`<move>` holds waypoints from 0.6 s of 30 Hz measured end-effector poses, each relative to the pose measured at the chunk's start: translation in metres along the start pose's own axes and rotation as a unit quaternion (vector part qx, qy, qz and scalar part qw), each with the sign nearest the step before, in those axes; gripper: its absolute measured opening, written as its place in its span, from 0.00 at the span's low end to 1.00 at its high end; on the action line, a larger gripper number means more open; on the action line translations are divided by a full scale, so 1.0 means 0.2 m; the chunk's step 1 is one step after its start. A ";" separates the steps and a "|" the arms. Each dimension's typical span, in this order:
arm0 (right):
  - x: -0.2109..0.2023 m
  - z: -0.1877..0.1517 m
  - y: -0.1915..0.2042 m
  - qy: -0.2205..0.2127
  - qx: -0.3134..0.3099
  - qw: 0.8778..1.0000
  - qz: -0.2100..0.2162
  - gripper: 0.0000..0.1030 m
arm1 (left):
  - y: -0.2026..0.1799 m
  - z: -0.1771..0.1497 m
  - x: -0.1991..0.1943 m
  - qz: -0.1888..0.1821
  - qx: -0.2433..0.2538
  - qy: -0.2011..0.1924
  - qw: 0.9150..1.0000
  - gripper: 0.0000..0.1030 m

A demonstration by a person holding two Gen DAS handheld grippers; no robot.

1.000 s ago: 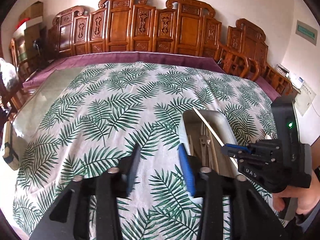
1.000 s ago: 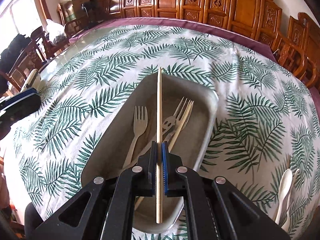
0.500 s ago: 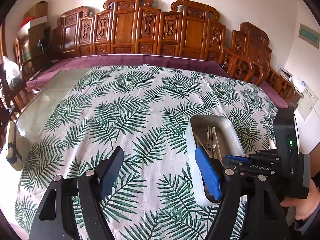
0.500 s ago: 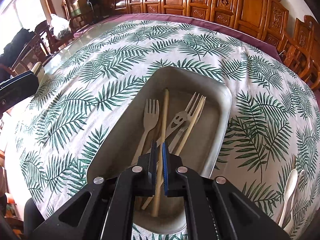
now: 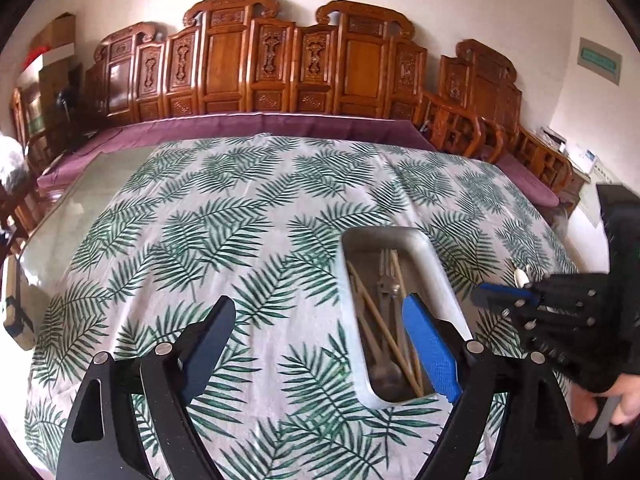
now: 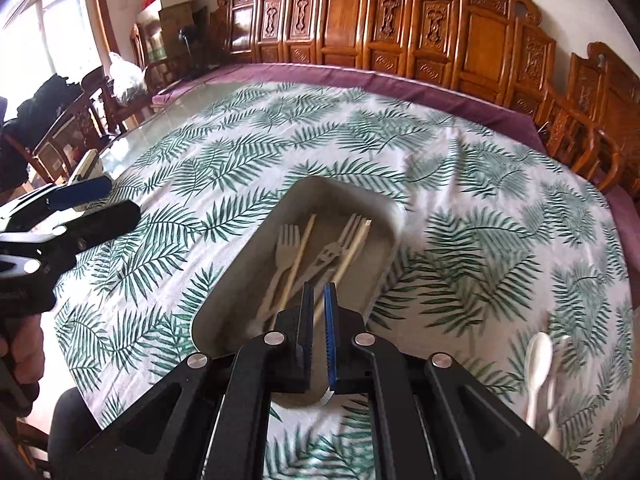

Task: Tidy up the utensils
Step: 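Open both tools to drop the metal spoon and chopstick into the tray, then return both tools to the pile and grasp a metal knife with the right tool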

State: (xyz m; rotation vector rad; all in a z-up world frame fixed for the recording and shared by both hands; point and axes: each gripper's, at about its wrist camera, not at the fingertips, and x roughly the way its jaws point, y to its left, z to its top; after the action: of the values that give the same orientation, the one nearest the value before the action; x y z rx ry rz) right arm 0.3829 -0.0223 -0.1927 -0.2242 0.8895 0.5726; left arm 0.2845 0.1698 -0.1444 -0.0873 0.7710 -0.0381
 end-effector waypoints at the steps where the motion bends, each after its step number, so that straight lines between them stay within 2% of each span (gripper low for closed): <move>1: -0.02 -0.01 -0.02 -0.001 -0.001 1.000 -0.004 0.06 | -0.02 0.00 0.00 -0.003 0.004 0.000 1.000 0.80; 6: -0.12 -0.15 -0.17 -0.003 0.007 1.000 -0.023 0.06 | -0.15 -0.03 -0.01 -0.024 0.026 0.005 0.999 0.81; 14: -0.22 -0.46 -0.51 0.019 0.043 0.997 -0.060 0.06 | -0.45 -0.14 0.01 -0.048 0.086 0.022 0.995 0.81; 18: -0.24 -0.57 -0.68 0.029 0.061 0.995 -0.079 0.06 | -0.56 -0.17 0.02 -0.064 0.097 0.028 0.993 0.81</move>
State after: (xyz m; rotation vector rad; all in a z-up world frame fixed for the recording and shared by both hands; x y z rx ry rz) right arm 0.3594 -0.1989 -0.2322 -0.1991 0.9513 0.3654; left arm 0.2631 0.0551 -0.1608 0.0486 0.8135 -0.2374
